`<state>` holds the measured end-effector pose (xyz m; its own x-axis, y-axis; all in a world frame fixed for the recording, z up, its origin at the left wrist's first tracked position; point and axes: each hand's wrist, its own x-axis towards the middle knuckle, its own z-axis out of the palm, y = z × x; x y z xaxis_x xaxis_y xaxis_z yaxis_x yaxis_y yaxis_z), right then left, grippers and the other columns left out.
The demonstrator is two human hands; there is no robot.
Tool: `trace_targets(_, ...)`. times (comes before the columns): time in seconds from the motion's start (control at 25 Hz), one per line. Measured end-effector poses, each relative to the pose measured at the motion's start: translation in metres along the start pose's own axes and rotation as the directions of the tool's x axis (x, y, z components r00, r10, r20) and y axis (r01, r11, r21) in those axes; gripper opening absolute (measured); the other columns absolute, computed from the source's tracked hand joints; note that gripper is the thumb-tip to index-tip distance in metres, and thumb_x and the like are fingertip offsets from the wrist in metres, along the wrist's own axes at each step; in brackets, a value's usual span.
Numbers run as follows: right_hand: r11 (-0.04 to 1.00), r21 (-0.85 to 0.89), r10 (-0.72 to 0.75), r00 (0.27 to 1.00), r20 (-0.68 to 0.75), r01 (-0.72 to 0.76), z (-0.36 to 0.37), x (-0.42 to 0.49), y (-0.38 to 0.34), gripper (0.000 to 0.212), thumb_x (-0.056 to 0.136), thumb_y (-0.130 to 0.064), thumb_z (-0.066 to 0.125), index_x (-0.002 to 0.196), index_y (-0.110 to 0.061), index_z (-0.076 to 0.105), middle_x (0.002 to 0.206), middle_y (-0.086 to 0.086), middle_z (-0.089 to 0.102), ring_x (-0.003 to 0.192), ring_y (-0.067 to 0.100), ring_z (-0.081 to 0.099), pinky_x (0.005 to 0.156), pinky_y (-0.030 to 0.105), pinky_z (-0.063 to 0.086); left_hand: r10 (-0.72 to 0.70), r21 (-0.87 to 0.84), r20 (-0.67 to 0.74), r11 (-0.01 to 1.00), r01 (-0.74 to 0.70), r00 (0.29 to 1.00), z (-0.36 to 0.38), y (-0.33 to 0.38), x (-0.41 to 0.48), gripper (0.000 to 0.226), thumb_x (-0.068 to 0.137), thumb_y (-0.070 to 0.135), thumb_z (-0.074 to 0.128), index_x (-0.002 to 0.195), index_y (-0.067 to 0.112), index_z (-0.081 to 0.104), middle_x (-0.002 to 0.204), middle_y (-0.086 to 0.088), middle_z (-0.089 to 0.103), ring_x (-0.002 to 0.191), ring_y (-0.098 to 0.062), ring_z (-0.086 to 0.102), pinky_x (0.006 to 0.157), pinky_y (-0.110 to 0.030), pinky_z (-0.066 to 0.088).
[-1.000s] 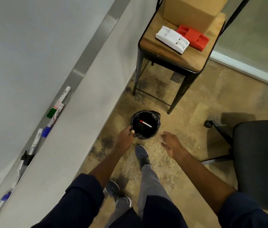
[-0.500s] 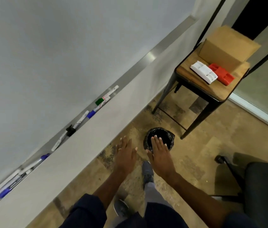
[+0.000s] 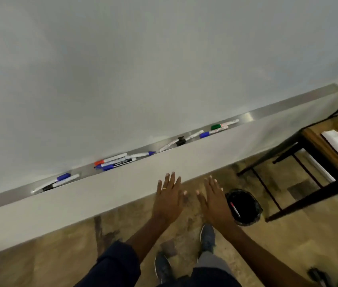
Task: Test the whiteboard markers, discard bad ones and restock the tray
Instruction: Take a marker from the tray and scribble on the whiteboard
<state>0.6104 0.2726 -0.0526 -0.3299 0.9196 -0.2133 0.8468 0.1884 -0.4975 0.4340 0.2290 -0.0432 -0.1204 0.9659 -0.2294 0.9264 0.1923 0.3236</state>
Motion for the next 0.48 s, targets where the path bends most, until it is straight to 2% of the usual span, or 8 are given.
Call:
trace_targets(0.12,0.990,-0.038,-0.136,0.990,0.024,0.136,0.008,0.007,-0.058,0.113,0.074,-0.082,-0.020,0.156,-0.014,0.020,0.164,0.003,0.011,0.153,0.024,0.013,0.121,0.039,0.009,-0.096,-0.073,-0.077,0.993,0.090,0.992,-0.023,-0.043,-0.032,0.088,0.086,0.066,-0.015,0.158,0.025,0.012,0.167,0.001,-0.003,0.154,-0.020,-0.011,0.113,-0.034,-0.024)
trace_targets(0.2,0.973,-0.058,-0.219,0.972,0.079,0.224,0.016,0.014,-0.093,0.117,0.069,-0.083,-0.024,0.157,-0.017,0.016,0.165,0.002,0.005,0.153,0.021,0.005,0.122,0.037,0.003,-0.204,-0.118,-0.119,0.975,0.190,0.972,-0.034,-0.074,-0.046,0.083,0.086,0.064,-0.009,0.158,0.027,0.008,0.166,0.004,-0.008,0.151,-0.017,-0.018,0.110,-0.030,-0.028)
trace_targets(0.28,0.952,-0.043,-0.295,0.947,0.127,0.303,0.027,0.022,-0.121,0.111,0.072,-0.082,-0.020,0.158,-0.019,0.013,0.166,0.000,0.001,0.153,0.019,-0.001,0.122,0.037,0.000,-0.306,-0.160,-0.148,0.946,0.282,0.941,-0.043,-0.103,-0.055,0.082,0.085,0.064,-0.008,0.158,0.029,0.005,0.165,0.006,-0.012,0.149,-0.014,-0.021,0.109,-0.029,-0.029)
trace_targets(0.36,0.919,-0.056,-0.373,0.908,0.189,0.389,0.043,0.033,-0.148,0.108,0.073,-0.082,-0.019,0.158,-0.021,0.010,0.164,-0.003,-0.006,0.153,0.017,-0.005,0.121,0.036,-0.003,-0.382,-0.177,-0.178,0.919,0.352,0.907,-0.051,-0.133,-0.062,0.088,0.081,0.067,-0.015,0.158,0.028,0.005,0.162,0.008,-0.015,0.152,-0.016,-0.017,0.113,-0.031,-0.025)
trace_targets(0.48,0.863,-0.073,-0.463,0.841,0.278,0.499,0.068,0.051,-0.188,0.112,0.069,-0.083,-0.024,0.158,-0.023,0.008,0.163,-0.006,-0.010,0.153,0.016,-0.007,0.118,0.031,-0.010,-0.474,-0.176,-0.225,0.879,0.443,0.852,-0.069,-0.170,-0.073,0.105,0.070,0.072,-0.032,0.158,0.026,0.003,0.165,0.004,-0.010,0.154,-0.018,-0.013,0.123,-0.039,-0.013)
